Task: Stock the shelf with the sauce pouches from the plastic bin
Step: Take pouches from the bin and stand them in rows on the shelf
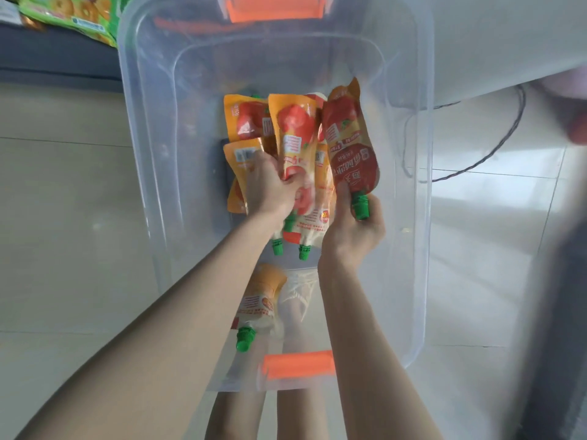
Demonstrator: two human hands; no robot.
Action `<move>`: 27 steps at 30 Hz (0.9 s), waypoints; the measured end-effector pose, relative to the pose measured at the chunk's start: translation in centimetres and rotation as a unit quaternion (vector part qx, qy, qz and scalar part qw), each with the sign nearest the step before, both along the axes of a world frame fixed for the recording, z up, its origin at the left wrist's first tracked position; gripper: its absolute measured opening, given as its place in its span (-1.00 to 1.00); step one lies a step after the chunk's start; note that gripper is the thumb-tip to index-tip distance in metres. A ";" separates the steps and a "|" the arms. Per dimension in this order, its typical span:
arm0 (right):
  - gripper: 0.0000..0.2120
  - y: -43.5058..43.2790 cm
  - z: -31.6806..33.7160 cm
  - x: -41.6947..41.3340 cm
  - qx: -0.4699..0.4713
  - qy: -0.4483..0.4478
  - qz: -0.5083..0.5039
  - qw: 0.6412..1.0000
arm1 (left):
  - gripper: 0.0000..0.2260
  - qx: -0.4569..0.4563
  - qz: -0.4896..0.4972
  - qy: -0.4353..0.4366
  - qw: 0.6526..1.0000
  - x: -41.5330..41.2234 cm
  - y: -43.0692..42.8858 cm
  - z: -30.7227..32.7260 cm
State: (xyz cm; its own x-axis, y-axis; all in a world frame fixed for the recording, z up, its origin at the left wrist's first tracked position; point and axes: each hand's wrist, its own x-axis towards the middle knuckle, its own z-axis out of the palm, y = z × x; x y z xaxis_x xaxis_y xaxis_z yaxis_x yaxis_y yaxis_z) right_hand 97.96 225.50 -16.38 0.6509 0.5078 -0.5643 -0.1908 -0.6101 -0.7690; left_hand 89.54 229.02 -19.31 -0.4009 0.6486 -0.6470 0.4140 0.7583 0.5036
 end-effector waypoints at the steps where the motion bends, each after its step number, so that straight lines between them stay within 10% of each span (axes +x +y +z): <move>1: -0.76 -0.1 0.5 0.1 0.008 -0.014 0.007 1.000 | -0.61 0.010 0.023 -0.016 1.000 -0.5 -0.6 0.9; 8: -0.75 -2.3 5.9 1.4 0.052 -0.101 0.156 0.981 | -0.58 0.026 0.072 -0.075 0.994 -3.1 -5.7 8.6; 27: -0.79 -1.3 35.1 2.9 0.161 0.104 0.339 0.921 | -0.72 0.212 -0.014 -0.030 0.977 -9.2 -10.6 41.4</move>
State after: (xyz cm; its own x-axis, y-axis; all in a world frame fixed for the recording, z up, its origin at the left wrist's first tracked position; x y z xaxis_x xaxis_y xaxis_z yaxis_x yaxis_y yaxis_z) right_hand 100.84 224.20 18.76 0.0169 0.9203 -0.3909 -0.0137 -0.3907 -0.9204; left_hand 80.38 218.47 22.09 -0.3485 0.8736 -0.3398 0.3919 0.4651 0.7938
